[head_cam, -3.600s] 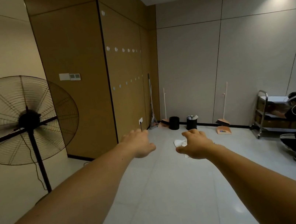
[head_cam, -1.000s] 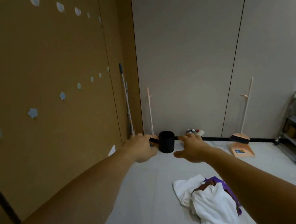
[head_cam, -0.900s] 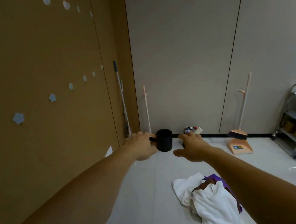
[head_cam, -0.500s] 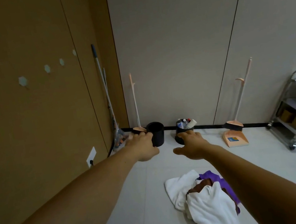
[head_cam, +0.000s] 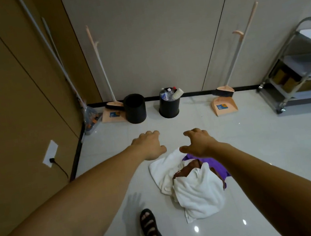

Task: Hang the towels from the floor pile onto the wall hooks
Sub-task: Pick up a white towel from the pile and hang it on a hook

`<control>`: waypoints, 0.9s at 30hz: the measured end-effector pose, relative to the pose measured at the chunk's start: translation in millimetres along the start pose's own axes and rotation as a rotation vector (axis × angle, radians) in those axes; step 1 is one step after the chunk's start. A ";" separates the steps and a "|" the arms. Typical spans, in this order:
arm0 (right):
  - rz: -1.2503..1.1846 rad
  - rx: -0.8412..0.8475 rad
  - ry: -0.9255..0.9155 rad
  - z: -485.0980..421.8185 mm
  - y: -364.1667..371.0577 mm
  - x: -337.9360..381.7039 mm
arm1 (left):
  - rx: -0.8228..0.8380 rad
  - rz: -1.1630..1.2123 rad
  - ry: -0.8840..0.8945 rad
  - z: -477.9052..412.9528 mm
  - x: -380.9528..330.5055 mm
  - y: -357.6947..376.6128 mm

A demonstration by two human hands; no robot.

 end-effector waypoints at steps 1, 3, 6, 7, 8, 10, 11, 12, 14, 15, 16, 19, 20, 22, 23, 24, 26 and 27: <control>-0.012 0.020 0.028 -11.1 6.0 -12.7 | 0.038 -0.008 0.024 -18.0 -7.2 10.6; -0.031 0.062 0.080 -34.1 17.7 -36.8 | 0.107 -0.024 0.065 -54.9 -19.5 31.8; -0.078 0.125 0.127 -69.9 38.1 -69.2 | 0.179 -0.023 0.095 -108.8 -29.9 59.5; -0.106 0.143 0.141 -83.9 45.6 -80.5 | 0.199 -0.011 0.098 -127.3 -33.2 69.9; -0.132 0.158 0.159 -97.5 53.4 -92.1 | 0.218 0.002 0.102 -144.5 -36.1 81.1; -0.187 0.191 0.187 -124.4 74.5 -115.0 | 0.264 0.020 0.107 -176.0 -41.5 110.5; -0.209 0.211 0.191 -139.8 90.0 -128.2 | 0.291 0.029 0.103 -192.5 -43.0 129.7; -0.222 0.227 0.188 -154.5 107.7 -140.9 | 0.316 0.032 0.103 -207.9 -44.0 150.8; -0.202 0.258 0.181 -179.8 150.3 -170.2 | 0.367 0.031 0.098 -235.4 -44.4 197.3; -0.170 0.295 0.196 -189.7 175.3 -187.5 | 0.393 0.034 0.091 -248.4 -44.9 221.3; -0.143 0.340 0.220 -198.2 202.2 -206.1 | 0.417 0.044 0.082 -261.2 -45.6 245.5; -0.126 0.440 0.278 -223.3 282.1 -263.0 | 0.456 0.086 0.037 -299.3 -48.2 319.0; -0.141 0.458 0.300 -229.3 306.9 -280.7 | 0.474 0.091 0.035 -310.2 -50.8 344.1; -0.154 0.479 0.341 -240.2 350.6 -314.1 | 0.492 0.104 0.032 -330.2 -56.5 392.3; -0.153 0.477 0.359 -245.7 368.9 -330.0 | 0.500 0.112 0.026 -338.5 -59.4 414.7; -0.147 0.460 0.372 -252.4 384.0 -346.5 | 0.509 0.124 0.018 -346.3 -63.1 435.7; -0.105 0.408 0.368 -268.8 404.8 -375.4 | 0.521 0.161 -0.005 -360.2 -70.8 471.8; -0.065 0.378 0.347 -277.5 411.7 -387.4 | 0.523 0.179 -0.016 -366.9 -74.1 486.7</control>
Point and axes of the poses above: each hand's wrist, its own z-axis away from the middle knuckle, its own y-axis out of the palm, x = y × z, the point moved 8 cm from there along -z, towards the middle knuckle, and after that the axes turned 11 degrees about -y, right-handed, at the moved point
